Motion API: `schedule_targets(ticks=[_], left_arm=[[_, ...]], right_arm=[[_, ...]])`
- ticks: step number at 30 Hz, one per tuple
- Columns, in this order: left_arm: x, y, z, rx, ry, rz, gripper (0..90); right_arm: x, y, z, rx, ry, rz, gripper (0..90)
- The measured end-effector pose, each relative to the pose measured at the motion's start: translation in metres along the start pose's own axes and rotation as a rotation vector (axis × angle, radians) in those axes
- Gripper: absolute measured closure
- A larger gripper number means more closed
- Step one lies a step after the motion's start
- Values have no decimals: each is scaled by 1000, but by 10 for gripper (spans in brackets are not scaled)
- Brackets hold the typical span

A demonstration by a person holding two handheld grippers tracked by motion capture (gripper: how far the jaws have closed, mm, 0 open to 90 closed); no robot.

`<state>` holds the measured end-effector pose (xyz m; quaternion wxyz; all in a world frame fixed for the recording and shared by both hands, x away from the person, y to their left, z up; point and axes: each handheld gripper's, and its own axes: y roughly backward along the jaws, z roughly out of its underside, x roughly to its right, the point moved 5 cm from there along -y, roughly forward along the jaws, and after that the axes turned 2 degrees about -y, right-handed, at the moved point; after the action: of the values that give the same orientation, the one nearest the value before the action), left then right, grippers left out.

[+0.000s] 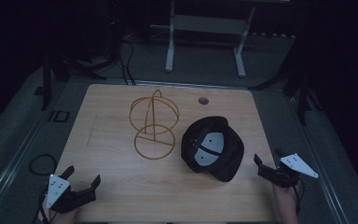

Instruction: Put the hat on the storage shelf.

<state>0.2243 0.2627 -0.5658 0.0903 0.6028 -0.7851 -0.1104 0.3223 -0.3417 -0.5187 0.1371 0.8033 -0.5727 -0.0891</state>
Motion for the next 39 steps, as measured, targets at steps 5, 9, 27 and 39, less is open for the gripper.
schedule_targets(ticks=[5,9,27,39], left_arm=[[-1,-1,2,-32,21,-9,11],[0,-1,2,-40,10,-6,11],[8,-1,1,-49,-39,47,11],[8,-1,2,-54,-25,64,11]], right_arm=[[-7,-3,-17,7,56,-74,123],[-15,-10,-28,3,71,-155,133],[-47,-69,-62,-91,208,-307,235],[-60,-116,-81,-125,270,-323,315]])
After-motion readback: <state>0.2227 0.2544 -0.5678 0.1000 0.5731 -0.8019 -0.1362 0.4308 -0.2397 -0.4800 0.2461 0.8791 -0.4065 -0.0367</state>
